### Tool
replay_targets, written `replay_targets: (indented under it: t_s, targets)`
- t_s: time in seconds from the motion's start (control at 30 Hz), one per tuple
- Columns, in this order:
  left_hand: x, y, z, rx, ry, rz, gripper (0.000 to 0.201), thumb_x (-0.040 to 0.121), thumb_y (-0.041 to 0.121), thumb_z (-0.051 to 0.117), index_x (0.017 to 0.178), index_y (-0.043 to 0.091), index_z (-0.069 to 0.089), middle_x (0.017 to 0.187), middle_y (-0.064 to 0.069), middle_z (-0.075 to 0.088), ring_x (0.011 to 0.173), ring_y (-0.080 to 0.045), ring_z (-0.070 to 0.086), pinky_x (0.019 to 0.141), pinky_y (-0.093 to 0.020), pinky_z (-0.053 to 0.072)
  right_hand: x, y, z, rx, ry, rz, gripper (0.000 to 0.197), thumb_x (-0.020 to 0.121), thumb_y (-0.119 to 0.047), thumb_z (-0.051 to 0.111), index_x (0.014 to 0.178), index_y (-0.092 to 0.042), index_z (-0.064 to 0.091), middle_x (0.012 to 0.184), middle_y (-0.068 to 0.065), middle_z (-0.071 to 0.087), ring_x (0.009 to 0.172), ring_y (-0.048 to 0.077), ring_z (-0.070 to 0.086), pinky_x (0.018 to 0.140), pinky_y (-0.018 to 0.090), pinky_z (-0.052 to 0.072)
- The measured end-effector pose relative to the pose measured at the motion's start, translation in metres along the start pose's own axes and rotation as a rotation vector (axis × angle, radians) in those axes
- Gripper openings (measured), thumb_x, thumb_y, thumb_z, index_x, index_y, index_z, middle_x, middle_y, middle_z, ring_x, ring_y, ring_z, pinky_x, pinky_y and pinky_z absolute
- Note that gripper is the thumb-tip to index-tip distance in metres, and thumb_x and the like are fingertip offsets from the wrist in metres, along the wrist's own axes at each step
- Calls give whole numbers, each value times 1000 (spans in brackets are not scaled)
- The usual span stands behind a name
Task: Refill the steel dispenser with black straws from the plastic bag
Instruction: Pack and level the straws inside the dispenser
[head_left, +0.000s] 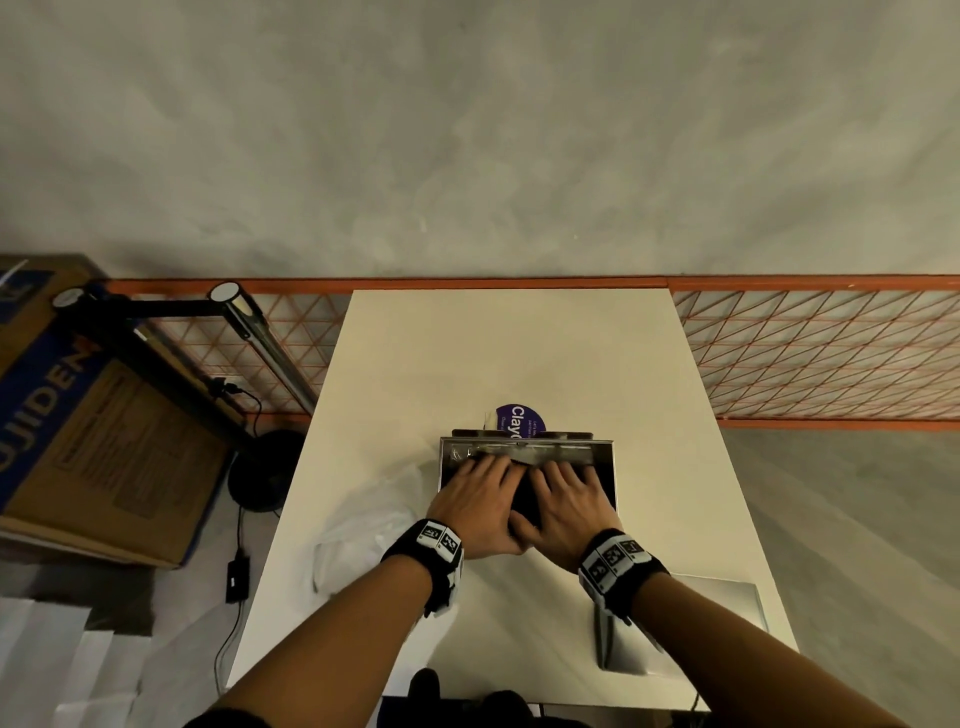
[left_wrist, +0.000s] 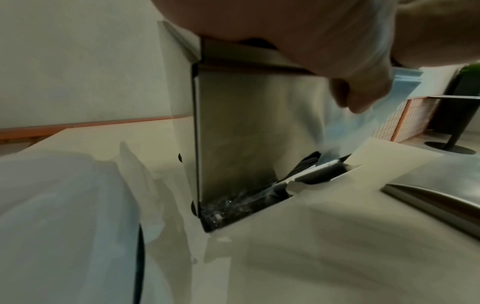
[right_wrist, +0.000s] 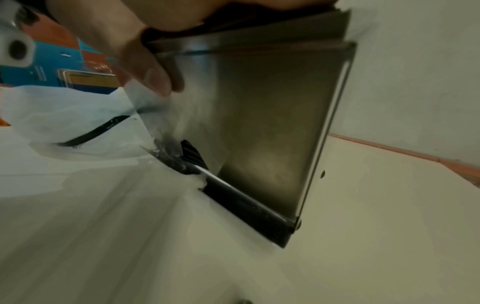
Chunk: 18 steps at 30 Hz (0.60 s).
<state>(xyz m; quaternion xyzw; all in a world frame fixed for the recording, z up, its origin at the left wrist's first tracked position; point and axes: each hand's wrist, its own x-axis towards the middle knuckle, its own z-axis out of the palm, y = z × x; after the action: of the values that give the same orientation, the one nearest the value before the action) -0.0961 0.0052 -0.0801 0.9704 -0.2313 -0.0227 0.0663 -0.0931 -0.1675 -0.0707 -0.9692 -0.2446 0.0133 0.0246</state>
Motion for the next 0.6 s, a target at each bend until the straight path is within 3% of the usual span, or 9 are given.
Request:
replay_targets:
  t_s: [0.17, 0.6]
  targets:
    - [3, -1, 1, 22, -76, -18, 83, 63, 69, 51, 128, 18, 51, 118, 0, 58, 109, -23, 56, 98, -37, 43, 0, 4, -4, -15, -35, -19, 74, 82, -77, 32, 119, -18, 55, 103, 2, 61, 92, 25, 56, 79, 43, 41]
    - [4, 1, 4, -28, -104, -36, 79, 64, 72, 52, 124, 22, 48, 120, 3, 61, 107, -21, 59, 95, -36, 44, 5, 13, 1, -46, -134, -65, 91, 78, -83, 24, 136, -17, 46, 125, 6, 54, 112, 28, 50, 91, 48, 40]
